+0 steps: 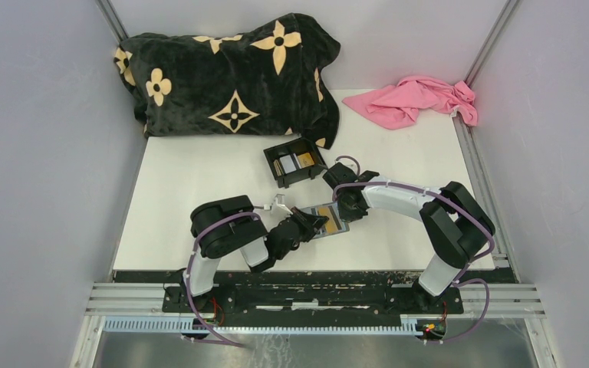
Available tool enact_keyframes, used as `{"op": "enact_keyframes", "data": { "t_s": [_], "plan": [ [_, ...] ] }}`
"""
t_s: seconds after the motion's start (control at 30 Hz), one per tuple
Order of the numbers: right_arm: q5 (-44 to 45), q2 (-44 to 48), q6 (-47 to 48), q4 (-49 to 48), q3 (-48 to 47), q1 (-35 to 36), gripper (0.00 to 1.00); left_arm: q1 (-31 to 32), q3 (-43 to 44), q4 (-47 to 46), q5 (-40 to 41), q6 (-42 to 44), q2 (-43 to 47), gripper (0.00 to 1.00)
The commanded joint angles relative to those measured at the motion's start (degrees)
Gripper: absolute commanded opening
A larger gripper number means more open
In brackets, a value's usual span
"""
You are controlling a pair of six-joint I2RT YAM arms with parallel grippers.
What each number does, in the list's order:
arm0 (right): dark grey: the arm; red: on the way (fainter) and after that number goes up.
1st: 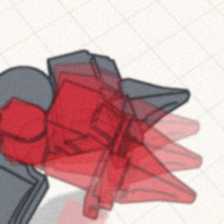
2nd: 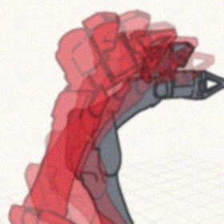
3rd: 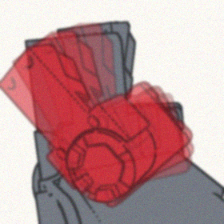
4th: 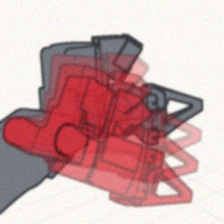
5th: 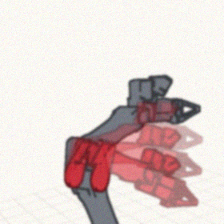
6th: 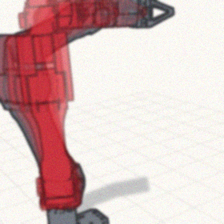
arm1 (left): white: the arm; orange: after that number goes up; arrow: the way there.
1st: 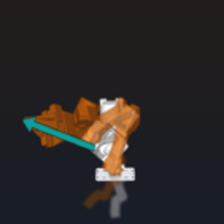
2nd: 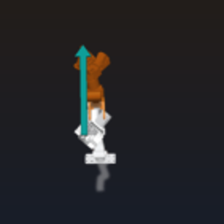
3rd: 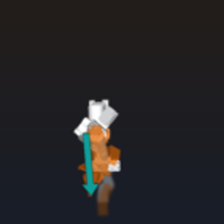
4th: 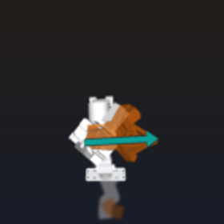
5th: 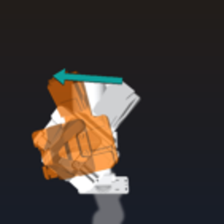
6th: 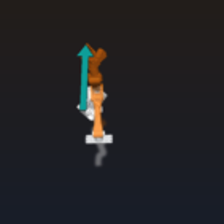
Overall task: Put the credit cards into the card holder
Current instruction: Insert the credit card into the card holder.
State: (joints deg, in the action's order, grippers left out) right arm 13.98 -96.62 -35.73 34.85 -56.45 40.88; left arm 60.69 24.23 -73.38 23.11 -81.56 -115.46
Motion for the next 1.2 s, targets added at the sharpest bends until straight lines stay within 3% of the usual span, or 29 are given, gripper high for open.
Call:
{"op": "enact_keyframes", "data": {
  "t_s": [0.0,0.2,0.53,0.77,1.17],
  "plan": [
    [0.04,-0.46,-0.58,-1.72,-2.17,0.26,0.14,0.29,2.78,6.70,-5.17,4.85,0.85,0.25],
    [-0.15,-0.26,-0.12,-1.63,-2.28,0.25,0.14,0.32,3.66,21.47,-3.76,4.71,7.56,0.38],
    [-0.68,0.02,-0.21,-1.62,-3.45,0.26,0.15,0.43,7.25,51.90,0.00,8.61,21.78,0.43],
    [-1.41,0.39,-0.61,-1.98,-3.60,0.33,0.14,0.45,8.52,59.67,2.82,10.36,27.61,0.46],
    [-1.27,3.34,0.36,-0.63,-6.34,0.59,0.15,0.62,12.64,66.93,3.93,12.89,30.18,0.48]
  ]
}}
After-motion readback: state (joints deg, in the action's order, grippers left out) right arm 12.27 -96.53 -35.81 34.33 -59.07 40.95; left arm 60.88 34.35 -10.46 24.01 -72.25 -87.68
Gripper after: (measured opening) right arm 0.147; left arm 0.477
